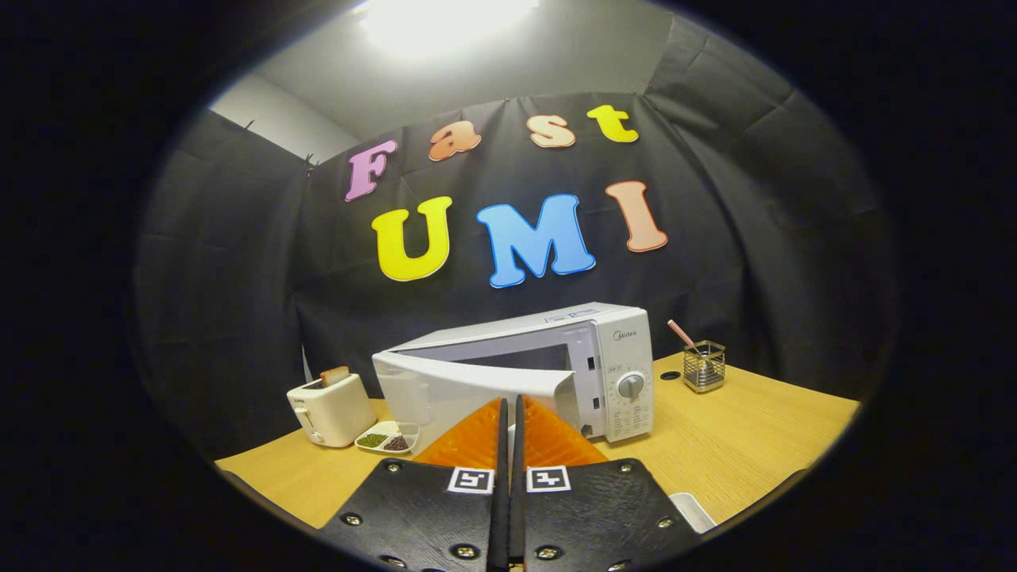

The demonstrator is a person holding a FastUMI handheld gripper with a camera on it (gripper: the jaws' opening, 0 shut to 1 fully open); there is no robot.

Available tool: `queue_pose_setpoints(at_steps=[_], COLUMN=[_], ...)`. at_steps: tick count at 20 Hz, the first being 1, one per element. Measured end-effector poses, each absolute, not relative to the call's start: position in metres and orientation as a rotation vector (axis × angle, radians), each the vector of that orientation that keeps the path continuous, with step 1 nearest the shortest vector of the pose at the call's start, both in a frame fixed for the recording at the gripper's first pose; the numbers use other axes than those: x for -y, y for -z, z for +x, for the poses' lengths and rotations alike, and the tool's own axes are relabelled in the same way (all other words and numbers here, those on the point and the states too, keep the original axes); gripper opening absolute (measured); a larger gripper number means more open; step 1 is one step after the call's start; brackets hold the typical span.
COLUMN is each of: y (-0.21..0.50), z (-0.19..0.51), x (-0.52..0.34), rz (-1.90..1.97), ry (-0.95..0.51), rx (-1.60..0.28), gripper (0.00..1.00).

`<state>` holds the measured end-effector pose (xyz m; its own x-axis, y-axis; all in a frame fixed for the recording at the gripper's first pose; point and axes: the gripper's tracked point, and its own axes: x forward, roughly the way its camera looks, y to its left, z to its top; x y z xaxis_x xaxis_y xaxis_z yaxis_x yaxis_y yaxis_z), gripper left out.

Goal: Open the microwave, put the food inside, and close the microwave door.

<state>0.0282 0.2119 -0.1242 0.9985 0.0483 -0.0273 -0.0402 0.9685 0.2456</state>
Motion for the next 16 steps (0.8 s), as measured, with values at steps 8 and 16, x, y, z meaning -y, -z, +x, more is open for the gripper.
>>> queue_pose_setpoints(at_steps=[8, 16], y=[0.129, 0.133], z=[0.070, 0.125], x=[-0.187, -0.158], rz=[0.231, 0.227], ry=[-0.015, 0.041], rx=[-0.065, -0.087], gripper=[0.01, 0.01])
